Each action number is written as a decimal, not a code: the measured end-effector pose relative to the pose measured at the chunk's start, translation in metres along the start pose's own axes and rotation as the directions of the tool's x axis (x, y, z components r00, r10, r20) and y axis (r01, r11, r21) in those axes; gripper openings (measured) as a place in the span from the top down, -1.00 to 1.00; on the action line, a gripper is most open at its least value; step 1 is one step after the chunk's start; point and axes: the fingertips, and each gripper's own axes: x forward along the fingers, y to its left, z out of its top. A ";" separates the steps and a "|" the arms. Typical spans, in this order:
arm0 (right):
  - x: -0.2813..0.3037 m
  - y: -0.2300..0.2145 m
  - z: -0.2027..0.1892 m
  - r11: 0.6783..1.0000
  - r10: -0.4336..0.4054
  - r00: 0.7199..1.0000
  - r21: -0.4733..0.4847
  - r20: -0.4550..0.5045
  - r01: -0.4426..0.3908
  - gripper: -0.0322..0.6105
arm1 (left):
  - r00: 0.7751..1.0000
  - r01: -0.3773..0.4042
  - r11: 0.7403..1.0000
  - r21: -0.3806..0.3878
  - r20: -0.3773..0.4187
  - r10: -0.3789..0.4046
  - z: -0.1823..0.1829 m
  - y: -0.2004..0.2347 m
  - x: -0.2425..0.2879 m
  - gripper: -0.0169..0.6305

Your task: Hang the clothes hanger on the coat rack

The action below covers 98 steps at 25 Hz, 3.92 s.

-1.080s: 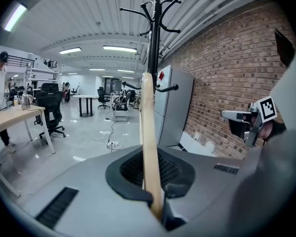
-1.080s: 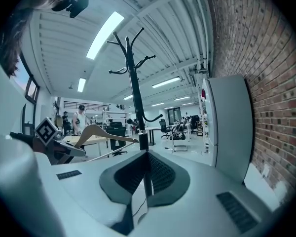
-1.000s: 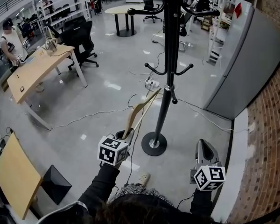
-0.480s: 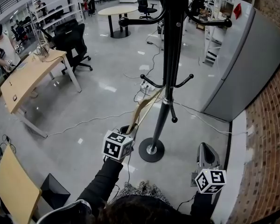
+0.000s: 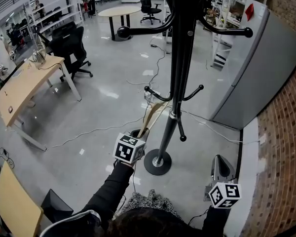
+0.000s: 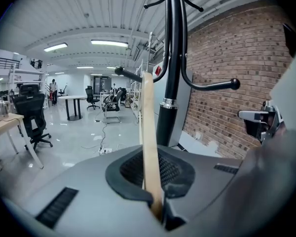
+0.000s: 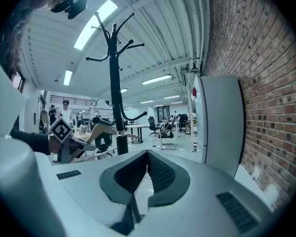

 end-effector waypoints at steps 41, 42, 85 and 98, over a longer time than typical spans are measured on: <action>0.009 -0.002 -0.003 1.000 -0.020 1.000 0.004 -0.008 0.021 0.87 | 0.998 0.055 0.981 0.186 -0.012 -0.053 -0.024 -0.006 0.062 0.40; 0.010 -0.001 -0.002 1.000 -0.016 1.000 0.005 -0.006 0.016 0.87 | 0.999 0.053 0.982 0.182 0.001 -0.054 -0.022 -0.006 0.060 0.28; -0.060 0.123 -0.010 0.956 0.274 0.962 -0.112 0.012 -0.271 0.87 | 0.963 -0.042 0.999 -0.017 0.265 0.045 -0.033 -0.119 -0.175 0.93; -0.126 0.117 -0.027 0.966 0.243 0.970 -0.094 0.016 -0.240 0.87 | 0.959 -0.033 0.999 0.012 0.283 0.028 -0.047 -0.185 -0.205 0.93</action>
